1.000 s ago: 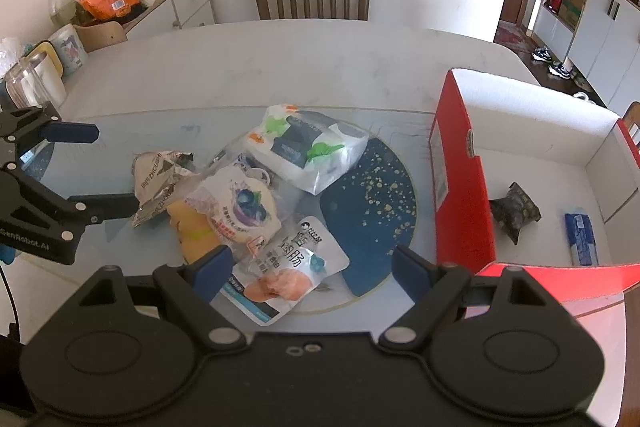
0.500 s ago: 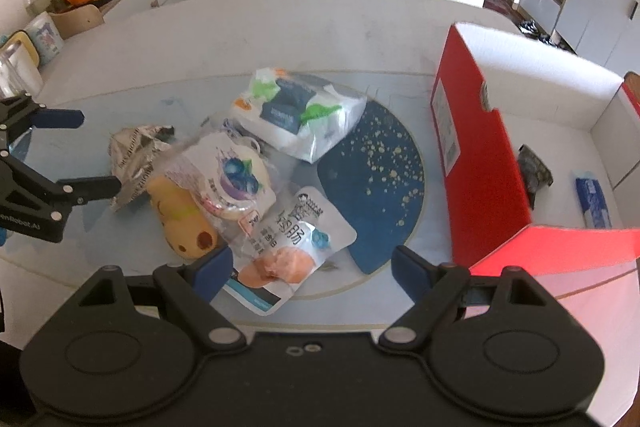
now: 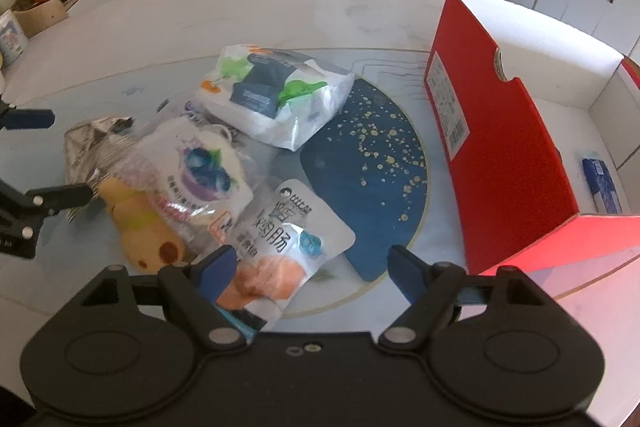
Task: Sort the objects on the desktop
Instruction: 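Grasp the silver ZHOUSHI wrapper with the left tool while the right tool grasps the sausage pouch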
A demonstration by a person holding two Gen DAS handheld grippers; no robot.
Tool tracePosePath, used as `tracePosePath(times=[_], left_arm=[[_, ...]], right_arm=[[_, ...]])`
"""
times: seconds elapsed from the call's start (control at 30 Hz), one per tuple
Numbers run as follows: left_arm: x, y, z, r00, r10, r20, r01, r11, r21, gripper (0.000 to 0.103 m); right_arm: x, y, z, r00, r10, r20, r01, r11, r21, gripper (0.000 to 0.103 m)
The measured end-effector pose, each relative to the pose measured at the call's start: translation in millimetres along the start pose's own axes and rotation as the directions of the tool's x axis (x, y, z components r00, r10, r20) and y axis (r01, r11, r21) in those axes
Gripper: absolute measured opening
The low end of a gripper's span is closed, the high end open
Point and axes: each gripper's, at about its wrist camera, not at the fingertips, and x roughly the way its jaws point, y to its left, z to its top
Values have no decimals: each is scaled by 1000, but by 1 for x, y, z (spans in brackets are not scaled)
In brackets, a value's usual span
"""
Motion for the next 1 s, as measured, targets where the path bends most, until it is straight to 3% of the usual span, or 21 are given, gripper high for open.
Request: tracePosePath(times=[0.27,1.0], left_arm=[[11,-1,-1,1000,-12,-3,12,999,29,103],[36,-2,-6,999,-18,-38,19,999,26,102]], right_arm=[[16,-2,3,1000,-5,-22,6,998,64,82],[26,8,2,999,0,-54,4,998,65,79]])
